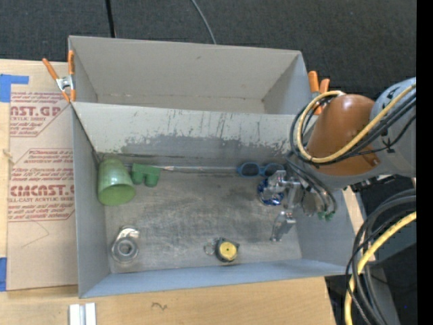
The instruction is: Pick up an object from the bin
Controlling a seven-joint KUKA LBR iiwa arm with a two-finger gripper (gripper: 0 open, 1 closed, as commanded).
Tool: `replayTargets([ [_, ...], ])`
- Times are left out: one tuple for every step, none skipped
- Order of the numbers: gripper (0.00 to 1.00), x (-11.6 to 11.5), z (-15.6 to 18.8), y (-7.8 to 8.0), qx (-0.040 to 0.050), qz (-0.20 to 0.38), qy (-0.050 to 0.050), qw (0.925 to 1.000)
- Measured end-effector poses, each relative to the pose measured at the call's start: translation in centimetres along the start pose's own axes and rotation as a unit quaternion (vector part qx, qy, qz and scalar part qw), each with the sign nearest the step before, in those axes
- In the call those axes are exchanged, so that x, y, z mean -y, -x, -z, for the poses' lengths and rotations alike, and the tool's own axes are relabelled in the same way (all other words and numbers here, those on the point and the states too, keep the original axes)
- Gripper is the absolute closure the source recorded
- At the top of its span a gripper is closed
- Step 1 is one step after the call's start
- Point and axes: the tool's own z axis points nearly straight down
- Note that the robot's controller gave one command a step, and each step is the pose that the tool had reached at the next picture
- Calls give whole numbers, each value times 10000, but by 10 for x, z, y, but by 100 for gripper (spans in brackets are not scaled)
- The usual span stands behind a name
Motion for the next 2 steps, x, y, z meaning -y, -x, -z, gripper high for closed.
replayTargets([
  [0, -98, -12, -42, 19, 914, 29, 9958],
  [0, -124, -46, -37, 146, 2811, -11, 9596],
])
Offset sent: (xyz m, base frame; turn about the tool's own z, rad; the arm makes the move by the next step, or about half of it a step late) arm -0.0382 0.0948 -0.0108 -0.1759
